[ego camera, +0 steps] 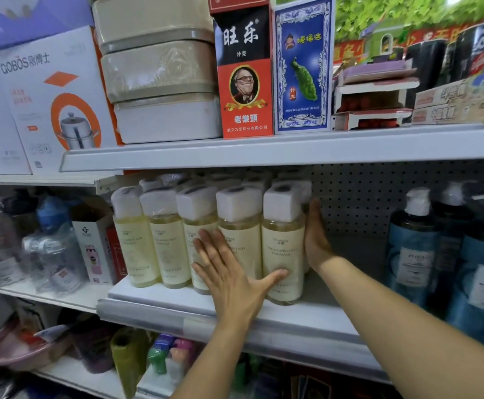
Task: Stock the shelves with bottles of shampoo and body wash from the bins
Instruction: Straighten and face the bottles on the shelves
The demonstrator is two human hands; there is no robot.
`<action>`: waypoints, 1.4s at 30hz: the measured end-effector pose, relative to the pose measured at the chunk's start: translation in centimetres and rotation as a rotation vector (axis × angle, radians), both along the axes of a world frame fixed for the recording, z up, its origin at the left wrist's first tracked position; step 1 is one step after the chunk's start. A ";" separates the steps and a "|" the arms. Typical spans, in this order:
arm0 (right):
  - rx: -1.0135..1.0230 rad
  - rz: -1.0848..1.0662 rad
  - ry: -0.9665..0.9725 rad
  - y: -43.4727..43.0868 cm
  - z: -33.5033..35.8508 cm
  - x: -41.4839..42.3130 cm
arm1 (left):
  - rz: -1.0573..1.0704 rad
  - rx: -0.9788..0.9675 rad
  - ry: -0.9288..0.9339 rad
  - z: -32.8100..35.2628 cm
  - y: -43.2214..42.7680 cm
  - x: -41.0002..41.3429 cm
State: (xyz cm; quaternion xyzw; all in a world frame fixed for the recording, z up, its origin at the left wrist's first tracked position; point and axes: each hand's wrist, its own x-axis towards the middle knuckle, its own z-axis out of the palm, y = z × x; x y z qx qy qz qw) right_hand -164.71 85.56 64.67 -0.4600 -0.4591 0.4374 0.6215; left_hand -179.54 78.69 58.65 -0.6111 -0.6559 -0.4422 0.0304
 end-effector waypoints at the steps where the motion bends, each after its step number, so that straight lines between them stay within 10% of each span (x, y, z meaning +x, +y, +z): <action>1: -0.001 -0.009 0.011 0.4 0.1 -0.1 | -0.002 -0.003 -0.004 0.0 0.0 0.0; 21: -0.273 -0.056 0.173 -2.3 -4.2 -3.1 | 0.004 -0.006 0.032 -0.4 -0.2 0.3; 42: -0.284 -0.087 -0.057 -6.0 -2.2 -2.8 | 0.011 -0.023 0.046 -0.4 -0.1 0.2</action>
